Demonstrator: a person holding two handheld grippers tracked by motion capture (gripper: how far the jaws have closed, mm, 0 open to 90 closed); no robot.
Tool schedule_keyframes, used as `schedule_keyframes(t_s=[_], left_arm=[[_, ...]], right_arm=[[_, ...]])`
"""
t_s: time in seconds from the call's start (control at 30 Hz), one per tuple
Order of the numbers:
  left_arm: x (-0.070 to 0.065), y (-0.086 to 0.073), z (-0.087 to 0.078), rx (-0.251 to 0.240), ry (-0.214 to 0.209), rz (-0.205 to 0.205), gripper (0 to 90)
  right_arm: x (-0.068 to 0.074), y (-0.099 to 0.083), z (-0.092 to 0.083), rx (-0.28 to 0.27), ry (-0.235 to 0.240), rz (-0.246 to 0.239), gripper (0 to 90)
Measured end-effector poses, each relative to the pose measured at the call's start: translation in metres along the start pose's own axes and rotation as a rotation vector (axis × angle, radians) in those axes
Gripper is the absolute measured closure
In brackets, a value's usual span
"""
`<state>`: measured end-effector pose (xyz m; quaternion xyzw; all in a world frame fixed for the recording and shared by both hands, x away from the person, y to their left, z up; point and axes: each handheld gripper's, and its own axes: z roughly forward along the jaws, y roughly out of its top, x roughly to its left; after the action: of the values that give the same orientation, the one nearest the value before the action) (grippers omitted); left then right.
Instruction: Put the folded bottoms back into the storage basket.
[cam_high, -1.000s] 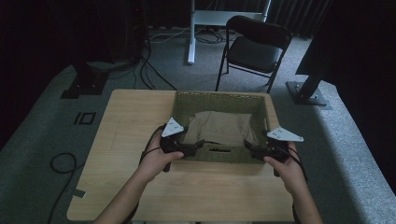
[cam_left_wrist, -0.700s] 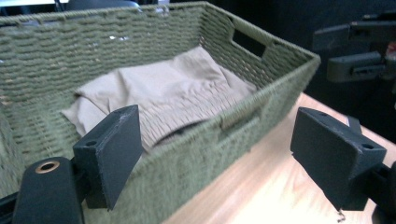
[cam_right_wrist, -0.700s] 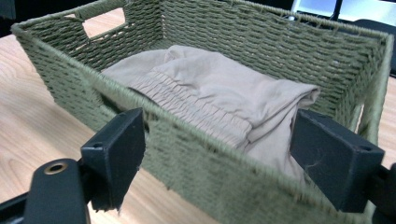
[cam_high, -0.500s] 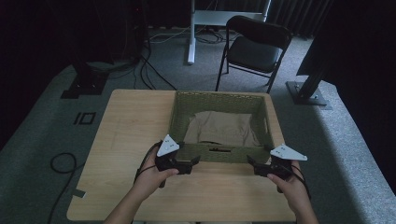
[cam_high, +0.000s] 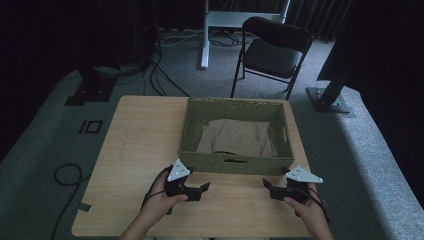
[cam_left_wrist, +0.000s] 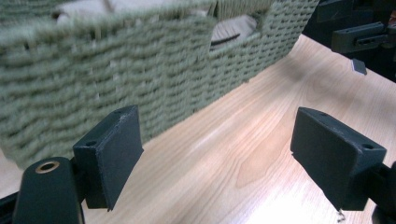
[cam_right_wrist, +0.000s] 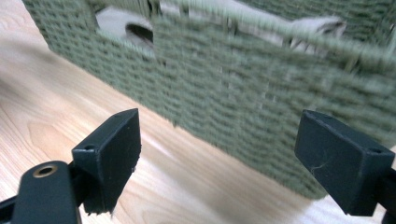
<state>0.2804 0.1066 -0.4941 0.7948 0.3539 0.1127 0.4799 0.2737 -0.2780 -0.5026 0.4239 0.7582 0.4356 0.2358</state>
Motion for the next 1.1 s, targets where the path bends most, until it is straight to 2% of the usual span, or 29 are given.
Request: schedule_keyframes(t_s=[0.03, 0.07, 0.2, 0.3, 0.43, 0.63, 0.7, 0.87, 1.03, 1.1], left_arm=[[0.000, 0.000, 0.000, 0.000, 0.000, 0.000, 17.7], [0.002, -0.010, 0.002, 0.020, 0.021, 0.003, 17.7], [0.005, -0.024, 0.004, 0.049, 0.024, -0.013, 17.7], [0.007, -0.033, 0.004, 0.075, 0.032, -0.005, 17.7], [0.012, -0.044, 0.002, 0.084, 0.059, -0.032, 17.7], [0.020, -0.057, -0.004, 0.126, 0.097, -0.043, 17.7], [0.021, -0.060, -0.007, 0.131, 0.125, -0.044, 17.7], [0.026, -0.066, -0.010, 0.169, 0.155, -0.056, 17.7], [0.032, -0.071, -0.017, 0.173, 0.225, -0.074, 17.7], [0.035, -0.072, -0.021, 0.181, 0.261, -0.069, 17.7]], right_arm=[[0.000, -0.003, 0.001, 0.007, 0.001, 0.000, 14.0], [-0.002, -0.009, 0.004, 0.015, -0.005, 0.003, 13.9], [-0.005, -0.020, 0.005, 0.031, -0.018, 0.006, 13.8], [-0.006, -0.028, 0.005, 0.052, -0.026, 0.015, 13.9], [-0.010, -0.036, 0.003, 0.064, -0.045, 0.029, 13.9], [-0.015, -0.046, 0.000, 0.086, -0.068, 0.046, 13.9], [-0.017, -0.048, -0.002, 0.090, -0.075, 0.052, 13.8], [-0.020, -0.053, -0.005, 0.112, -0.105, 0.056, 13.9], [-0.023, -0.057, -0.007, 0.129, -0.123, 0.069, 13.9], [-0.025, -0.059, -0.007, 0.139, -0.134, 0.074, 13.9]])
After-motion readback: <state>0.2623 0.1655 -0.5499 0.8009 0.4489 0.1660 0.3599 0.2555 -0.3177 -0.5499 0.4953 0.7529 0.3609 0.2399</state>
